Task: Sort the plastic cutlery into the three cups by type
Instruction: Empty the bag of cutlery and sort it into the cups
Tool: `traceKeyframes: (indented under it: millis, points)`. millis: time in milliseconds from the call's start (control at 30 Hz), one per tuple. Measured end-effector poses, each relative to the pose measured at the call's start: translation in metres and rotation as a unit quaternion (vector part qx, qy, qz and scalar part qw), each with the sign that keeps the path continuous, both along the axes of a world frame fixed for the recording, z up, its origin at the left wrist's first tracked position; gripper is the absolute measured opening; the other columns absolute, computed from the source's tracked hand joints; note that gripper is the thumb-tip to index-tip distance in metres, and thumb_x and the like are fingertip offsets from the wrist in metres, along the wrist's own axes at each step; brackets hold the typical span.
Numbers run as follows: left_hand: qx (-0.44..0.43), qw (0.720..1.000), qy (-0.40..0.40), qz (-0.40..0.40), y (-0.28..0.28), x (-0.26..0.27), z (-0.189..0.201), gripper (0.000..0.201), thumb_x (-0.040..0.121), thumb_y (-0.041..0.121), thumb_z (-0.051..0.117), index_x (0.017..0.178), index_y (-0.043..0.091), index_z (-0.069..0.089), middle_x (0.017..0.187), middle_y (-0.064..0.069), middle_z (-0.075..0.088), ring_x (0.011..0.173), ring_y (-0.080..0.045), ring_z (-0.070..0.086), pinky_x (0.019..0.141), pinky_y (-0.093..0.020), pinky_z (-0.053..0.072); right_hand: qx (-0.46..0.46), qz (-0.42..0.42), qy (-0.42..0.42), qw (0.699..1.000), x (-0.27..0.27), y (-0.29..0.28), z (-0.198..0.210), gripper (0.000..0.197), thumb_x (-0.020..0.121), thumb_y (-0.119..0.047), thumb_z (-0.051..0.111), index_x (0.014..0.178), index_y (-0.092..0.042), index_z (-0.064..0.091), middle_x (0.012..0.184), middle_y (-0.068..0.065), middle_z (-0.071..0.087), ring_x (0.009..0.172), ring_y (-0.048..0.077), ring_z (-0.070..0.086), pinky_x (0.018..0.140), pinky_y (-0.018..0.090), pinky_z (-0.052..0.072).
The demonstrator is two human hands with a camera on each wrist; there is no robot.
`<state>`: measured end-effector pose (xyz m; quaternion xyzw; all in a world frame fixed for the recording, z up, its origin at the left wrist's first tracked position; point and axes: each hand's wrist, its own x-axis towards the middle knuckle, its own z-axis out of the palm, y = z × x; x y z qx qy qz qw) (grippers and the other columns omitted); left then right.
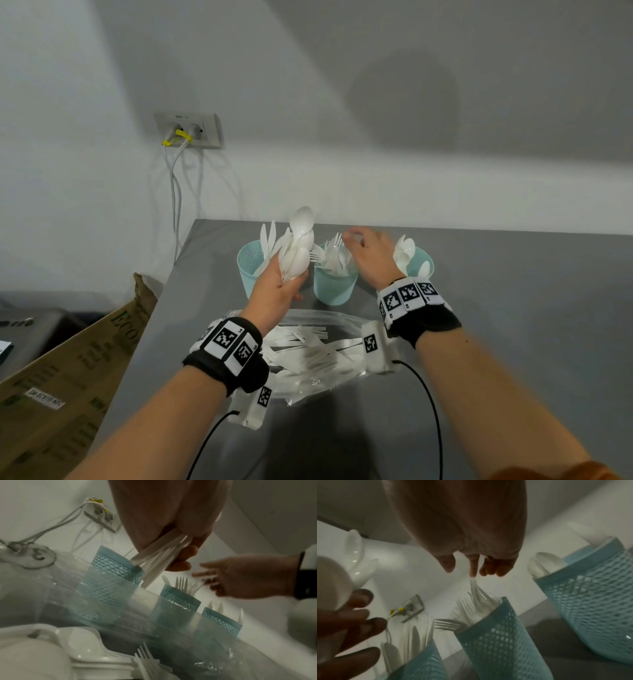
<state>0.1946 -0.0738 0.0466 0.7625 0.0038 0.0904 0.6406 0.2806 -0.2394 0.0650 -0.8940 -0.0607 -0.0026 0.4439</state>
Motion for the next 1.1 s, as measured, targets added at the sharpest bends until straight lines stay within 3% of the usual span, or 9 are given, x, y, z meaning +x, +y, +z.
traceKeyframes:
  millis: [133, 333, 433, 567, 633, 733, 900, 1000, 1100]
  points:
    - [0.043, 0.998, -0.035, -0.037, -0.006, -0.002, 0.003, 0.037, 0.094, 0.01, 0.056, 0.102, 0.044, 0.047, 0.085, 0.019, 0.057, 0.065, 0.015, 0.055, 0.056, -0.011, 0.048, 0.115, 0.068, -0.122, 0.983, -0.023, 0.007, 0.03, 0.035, 0.102, -0.042, 0.028, 0.123, -0.043, 0.056, 0.112, -0.006, 0.049, 0.117, 0.015, 0.043, 0.103, 0.029, 0.028]
    - [0.05, 0.998, 0.011, -0.04, -0.018, 0.007, -0.004, 0.023, 0.091, 0.006, 0.055, 0.095, 0.028, 0.053, 0.071, 0.001, 0.055, 0.05, -0.005, 0.05, 0.053, -0.023, 0.049, 0.107, 0.122, -0.114, 0.98, -0.033, 0.013, 0.032, 0.034, 0.102, -0.036, 0.035, 0.112, -0.031, 0.068, 0.099, -0.012, 0.058, 0.11, 0.014, 0.047, 0.102, 0.033, 0.035]
    - [0.03, 0.998, 0.027, -0.049, -0.03, 0.007, -0.001, 0.018, 0.092, 0.012, 0.058, 0.103, 0.025, 0.054, 0.072, 0.002, 0.055, 0.051, -0.011, 0.051, 0.055, -0.032, 0.053, 0.148, 0.13, -0.061, 0.979, -0.038, 0.005, 0.027, 0.038, 0.093, -0.059, 0.034, 0.113, -0.046, 0.064, 0.114, -0.014, 0.053, 0.124, 0.013, 0.039, 0.11, 0.034, 0.03]
    - [-0.034, 0.998, 0.03, -0.051, -0.05, 0.009, 0.007, 0.028, 0.089, 0.015, 0.062, 0.114, 0.02, 0.051, 0.072, 0.007, 0.06, 0.057, -0.005, 0.057, 0.054, -0.022, 0.051, 0.134, 0.133, -0.011, 0.982, -0.048, -0.012, 0.021, 0.084, 0.072, -0.057, 0.069, 0.143, -0.046, 0.025, 0.133, -0.005, 0.036, 0.124, 0.013, 0.04, 0.103, 0.029, 0.04]
    - [-0.067, 0.995, 0.027, -0.072, -0.064, 0.012, 0.011, 0.023, 0.083, 0.016, 0.063, 0.105, 0.02, 0.056, 0.075, 0.009, 0.063, 0.067, -0.008, 0.059, 0.058, -0.021, 0.049, 0.152, 0.131, 0.039, 0.979, -0.052, -0.018, 0.013, 0.095, 0.062, -0.045, 0.083, 0.14, -0.031, 0.031, 0.13, 0.001, 0.042, 0.119, 0.015, 0.048, 0.095, 0.029, 0.048]
    - [0.023, 0.991, 0.036, -0.124, -0.087, 0.015, 0.019, 0.017, 0.086, 0.0, 0.057, 0.097, 0.013, 0.06, 0.074, 0.003, 0.06, 0.064, -0.008, 0.056, 0.051, -0.015, 0.046, 0.233, 0.111, 0.087, 0.962, -0.051, -0.029, 0.01, 0.062, 0.073, -0.031, 0.081, 0.127, -0.02, 0.053, 0.106, 0.001, 0.067, 0.097, 0.007, 0.067, 0.075, 0.028, 0.058]
    - [0.035, 0.983, 0.086, -0.161, -0.114, 0.034, 0.027, 0.029, 0.082, 0.0, 0.067, 0.104, 0.015, 0.055, 0.082, -0.001, 0.064, 0.068, -0.008, 0.063, 0.056, -0.014, 0.052, 0.228, -0.053, 0.033, 0.972, -0.032, -0.056, 0.015, 0.03, 0.08, -0.029, 0.072, 0.09, -0.001, 0.066, 0.08, 0.015, 0.071, 0.067, 0.012, 0.068, 0.055, 0.021, 0.051]
    - [0.201, 0.957, 0.079, -0.195, -0.126, 0.05, 0.018, 0.016, 0.082, 0.022, 0.072, 0.088, 0.017, 0.058, 0.079, 0.001, 0.06, 0.069, -0.013, 0.06, 0.056, -0.018, 0.045, 0.201, -0.12, 0.016, 0.972, -0.017, -0.076, 0.019, 0.019, 0.084, -0.022, 0.065, 0.075, -0.006, 0.063, 0.066, 0.004, 0.063, 0.06, 0.014, 0.06, 0.057, 0.026, 0.046]
    - [0.45, 0.873, 0.035, -0.186, -0.132, 0.059, 0.004, 0.042, 0.076, 0.035, 0.073, 0.108, 0.016, 0.055, 0.109, -0.004, 0.049, 0.097, -0.02, 0.051, 0.077, -0.033, 0.049, 0.177, -0.192, 0.016, 0.965, -0.002, -0.1, 0.02, 0.025, 0.085, -0.022, 0.062, 0.063, -0.012, 0.056, 0.056, 0.001, 0.054, 0.052, 0.015, 0.051, 0.054, 0.029, 0.041]
